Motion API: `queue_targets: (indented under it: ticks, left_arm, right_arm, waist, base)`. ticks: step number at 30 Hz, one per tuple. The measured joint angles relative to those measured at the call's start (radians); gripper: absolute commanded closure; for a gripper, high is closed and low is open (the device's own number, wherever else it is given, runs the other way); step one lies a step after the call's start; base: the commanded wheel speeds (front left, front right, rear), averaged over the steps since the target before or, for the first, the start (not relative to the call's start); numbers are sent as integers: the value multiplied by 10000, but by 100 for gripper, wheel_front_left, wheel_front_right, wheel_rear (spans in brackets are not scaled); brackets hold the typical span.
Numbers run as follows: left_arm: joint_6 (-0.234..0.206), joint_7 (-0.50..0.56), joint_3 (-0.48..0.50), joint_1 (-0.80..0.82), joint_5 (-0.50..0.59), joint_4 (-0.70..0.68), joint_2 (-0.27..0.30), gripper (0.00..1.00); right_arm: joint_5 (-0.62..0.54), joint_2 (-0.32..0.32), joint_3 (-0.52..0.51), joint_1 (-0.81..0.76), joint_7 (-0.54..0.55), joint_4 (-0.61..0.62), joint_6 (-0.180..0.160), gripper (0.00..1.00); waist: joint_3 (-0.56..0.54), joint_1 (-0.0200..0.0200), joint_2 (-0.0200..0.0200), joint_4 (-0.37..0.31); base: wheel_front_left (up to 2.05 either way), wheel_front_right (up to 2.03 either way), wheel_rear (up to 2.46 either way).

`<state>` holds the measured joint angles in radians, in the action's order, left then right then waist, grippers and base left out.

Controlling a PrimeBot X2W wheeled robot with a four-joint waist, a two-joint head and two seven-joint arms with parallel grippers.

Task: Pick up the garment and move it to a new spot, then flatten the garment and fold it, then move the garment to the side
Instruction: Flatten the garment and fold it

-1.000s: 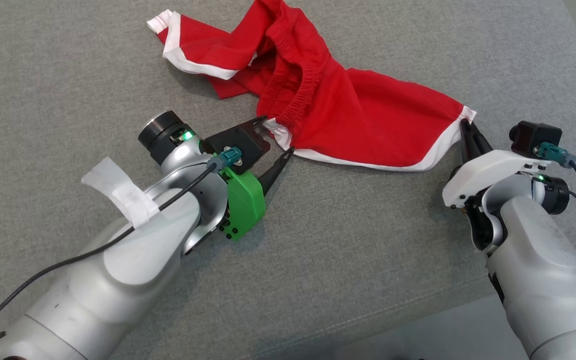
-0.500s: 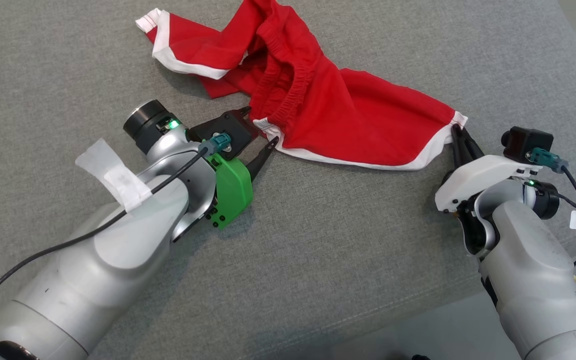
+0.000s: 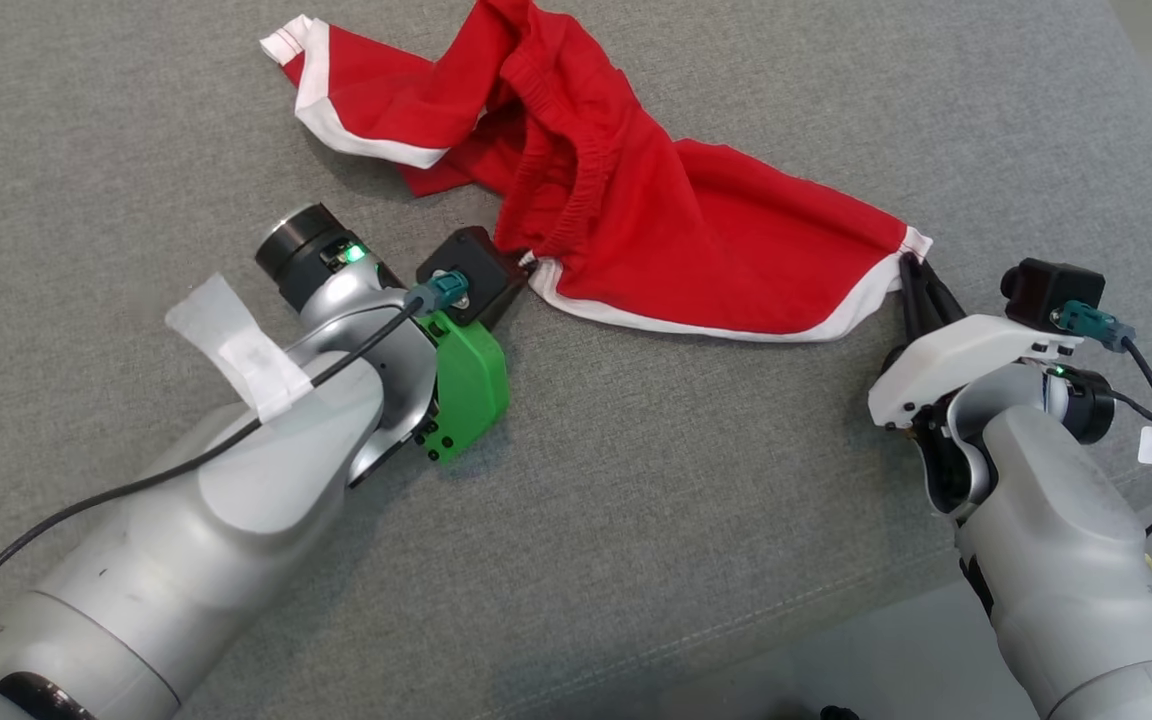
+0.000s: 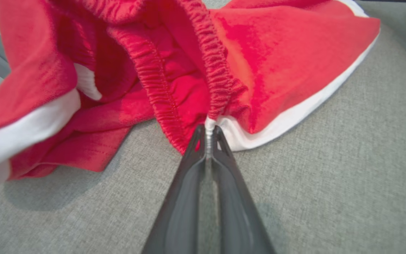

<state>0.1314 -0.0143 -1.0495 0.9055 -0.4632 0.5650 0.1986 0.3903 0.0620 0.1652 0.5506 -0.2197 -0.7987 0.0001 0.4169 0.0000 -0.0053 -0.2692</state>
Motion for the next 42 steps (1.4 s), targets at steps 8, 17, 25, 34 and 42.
queue_targets:
  ticks: [8, 17, 25, 34, 42]
  left_arm:
    - [0, 44, -282, -60, -1942, -474, -336, 100]
    - [0, 817, 493, 178, -4725, -4243, 821, 100]
    - [0, 1912, 2109, 585, -6558, -6985, 2362, 100]
    - [-639, 3200, 3187, 585, -7971, -10109, 3801, 100]
    - [-2238, 3910, 4184, 559, -9250, -11783, 4587, 100]
  right_arm:
    - [566, 23, -138, 122, 86, 132, 809, 100]
    - [3007, 909, -639, 769, 1104, 3009, 1427, 100]
    - [6341, 1039, -159, -57, 1695, 7935, 1302, 100]
    - [7444, 2186, -2017, -1297, 2190, 12011, 1298, 100]
    - [7411, 3127, -2380, -2894, 3906, 13423, -253, 100]
  waist:
    - [-242, 0, 0, 254]
    - [-1065, 0, 0, 751]
    - [-2026, 0, 0, 1343]
    - [-3079, 0, 0, 1591]
    - [-3234, 0, 0, 1362]
  base:
    - [0, 0, 0]
    - [0, 0, 0]
    - [0, 0, 0]
    - [0, 0, 0]
    - [0, 0, 0]
